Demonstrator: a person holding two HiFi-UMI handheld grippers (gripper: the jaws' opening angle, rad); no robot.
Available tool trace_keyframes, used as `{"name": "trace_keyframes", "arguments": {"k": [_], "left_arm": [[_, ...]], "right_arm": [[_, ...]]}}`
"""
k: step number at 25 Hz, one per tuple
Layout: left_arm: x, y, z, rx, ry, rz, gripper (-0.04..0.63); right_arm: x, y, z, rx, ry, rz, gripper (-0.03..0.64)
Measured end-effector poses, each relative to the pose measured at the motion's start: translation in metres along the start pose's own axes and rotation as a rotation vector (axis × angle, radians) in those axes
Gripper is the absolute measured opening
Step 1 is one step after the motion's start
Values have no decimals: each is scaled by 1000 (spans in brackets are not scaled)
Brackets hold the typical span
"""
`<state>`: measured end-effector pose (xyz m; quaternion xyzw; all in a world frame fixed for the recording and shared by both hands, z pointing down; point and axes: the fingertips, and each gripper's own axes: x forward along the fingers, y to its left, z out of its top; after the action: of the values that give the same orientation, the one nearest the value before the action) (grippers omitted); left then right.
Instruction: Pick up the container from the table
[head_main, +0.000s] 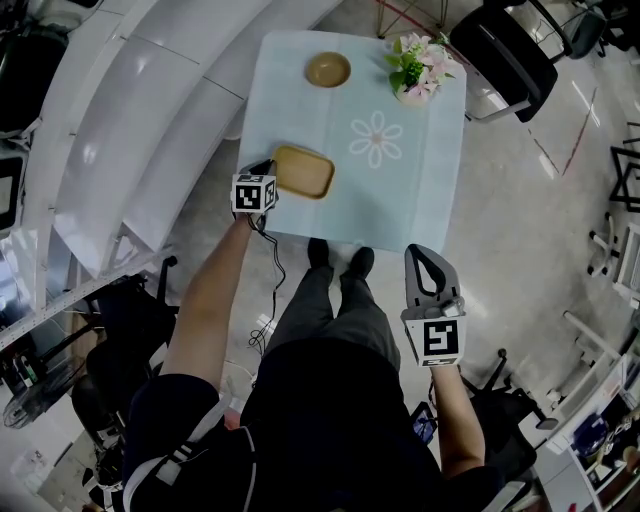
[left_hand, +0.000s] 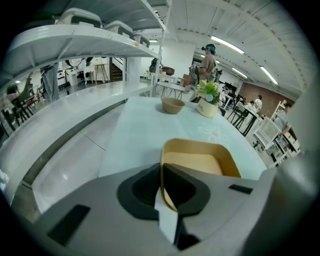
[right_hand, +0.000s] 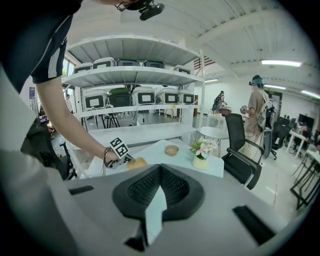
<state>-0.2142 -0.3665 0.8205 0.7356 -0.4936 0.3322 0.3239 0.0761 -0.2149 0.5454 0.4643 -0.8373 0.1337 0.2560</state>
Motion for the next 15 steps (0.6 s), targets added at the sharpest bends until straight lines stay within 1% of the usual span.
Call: {"name": "trace_keyframes", "arguments": {"k": [6, 11, 15], "left_arm": [[-16, -3, 7, -83, -40, 5, 18], [-37, -9, 13, -123, -69, 7, 18], [-62, -19, 26, -143, -124, -1, 18]], "right_arm": [[-3, 0, 3, 11, -18, -5, -2], [-7, -2, 6, 10, -37, -13, -2], [-14, -4, 7, 12, -33, -23, -2]]}}
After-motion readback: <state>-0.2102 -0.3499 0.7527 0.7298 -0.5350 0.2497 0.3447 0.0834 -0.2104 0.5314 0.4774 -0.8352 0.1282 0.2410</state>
